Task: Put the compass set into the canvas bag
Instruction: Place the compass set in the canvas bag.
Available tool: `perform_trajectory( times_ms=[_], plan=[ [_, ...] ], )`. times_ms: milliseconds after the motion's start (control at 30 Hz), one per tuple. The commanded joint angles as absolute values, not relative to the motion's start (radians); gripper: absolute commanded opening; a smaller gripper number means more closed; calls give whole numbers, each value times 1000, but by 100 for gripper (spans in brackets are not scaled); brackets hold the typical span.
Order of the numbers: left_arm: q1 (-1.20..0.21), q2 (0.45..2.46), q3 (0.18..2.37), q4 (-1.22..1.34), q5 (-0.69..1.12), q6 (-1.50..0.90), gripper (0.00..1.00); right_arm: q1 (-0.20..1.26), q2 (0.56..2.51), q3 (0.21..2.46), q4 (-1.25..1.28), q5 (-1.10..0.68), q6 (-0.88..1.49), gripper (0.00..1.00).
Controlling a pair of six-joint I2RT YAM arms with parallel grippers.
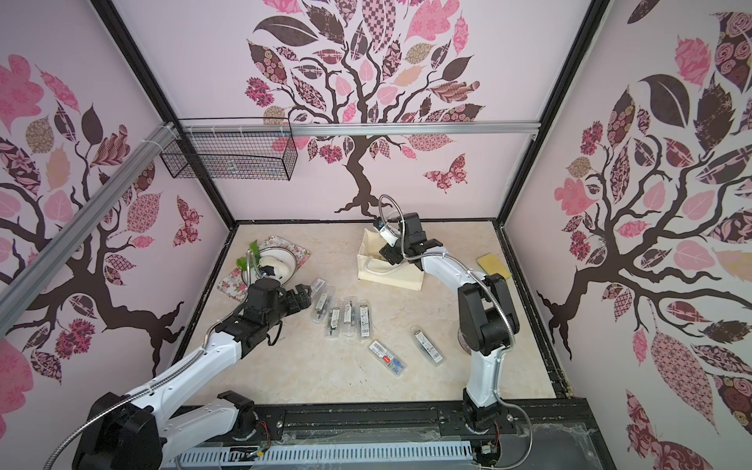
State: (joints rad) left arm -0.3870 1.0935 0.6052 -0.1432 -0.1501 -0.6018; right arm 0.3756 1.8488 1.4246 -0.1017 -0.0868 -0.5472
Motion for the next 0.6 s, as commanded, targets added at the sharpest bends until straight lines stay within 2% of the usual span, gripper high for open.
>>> perform_trajectory(
  times_ms=[0,67,333,567],
  plan=[
    [-390,1100,586,-129,-170,-588,97,375,1691,1382,42,-76,-452,91],
    [-390,1099,594,-132,-171,-576,97,375,1638,1343,89,-41,-397,100],
    [-390,1127,651,-168,-142,-538,97,375,1498,1283,110,105,-43,100],
    [-391,1138,662,-182,-83,-548,97,376,1342,1293,-203,261,249,100]
  ],
)
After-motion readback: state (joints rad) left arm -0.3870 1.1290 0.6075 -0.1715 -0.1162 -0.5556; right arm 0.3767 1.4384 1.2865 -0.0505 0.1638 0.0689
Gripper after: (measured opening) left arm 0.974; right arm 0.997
